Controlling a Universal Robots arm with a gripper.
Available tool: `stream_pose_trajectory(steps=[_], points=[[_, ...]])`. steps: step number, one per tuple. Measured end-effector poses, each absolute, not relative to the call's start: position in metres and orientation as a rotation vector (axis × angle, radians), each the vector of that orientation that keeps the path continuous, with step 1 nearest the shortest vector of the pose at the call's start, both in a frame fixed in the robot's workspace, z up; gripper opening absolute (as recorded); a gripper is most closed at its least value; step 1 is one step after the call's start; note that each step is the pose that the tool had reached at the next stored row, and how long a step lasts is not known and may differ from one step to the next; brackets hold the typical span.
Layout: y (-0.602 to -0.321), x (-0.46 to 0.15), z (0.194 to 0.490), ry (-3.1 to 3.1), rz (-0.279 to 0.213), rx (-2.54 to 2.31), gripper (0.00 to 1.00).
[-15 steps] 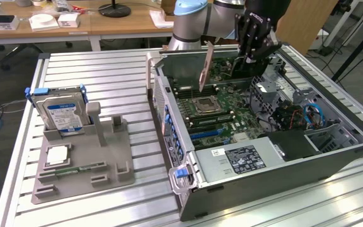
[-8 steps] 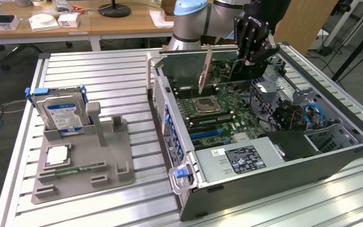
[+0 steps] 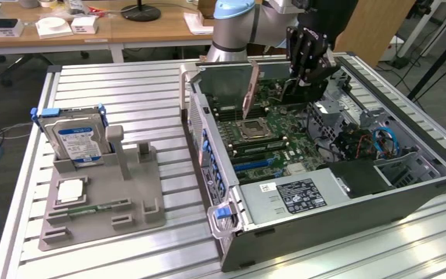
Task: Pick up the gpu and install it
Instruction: 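Insert the gpu into the slot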
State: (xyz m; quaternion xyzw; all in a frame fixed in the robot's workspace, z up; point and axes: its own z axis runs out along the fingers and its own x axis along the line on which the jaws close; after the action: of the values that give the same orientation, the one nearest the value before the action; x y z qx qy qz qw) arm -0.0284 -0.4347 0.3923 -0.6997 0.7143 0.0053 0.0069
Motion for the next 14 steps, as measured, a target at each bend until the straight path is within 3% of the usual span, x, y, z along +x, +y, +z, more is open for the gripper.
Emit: stream_pose_trajectory(steps=[14], points=[[-0.4373,-0.0286,0.387,2.239,0.016,-2.184,0.26]])
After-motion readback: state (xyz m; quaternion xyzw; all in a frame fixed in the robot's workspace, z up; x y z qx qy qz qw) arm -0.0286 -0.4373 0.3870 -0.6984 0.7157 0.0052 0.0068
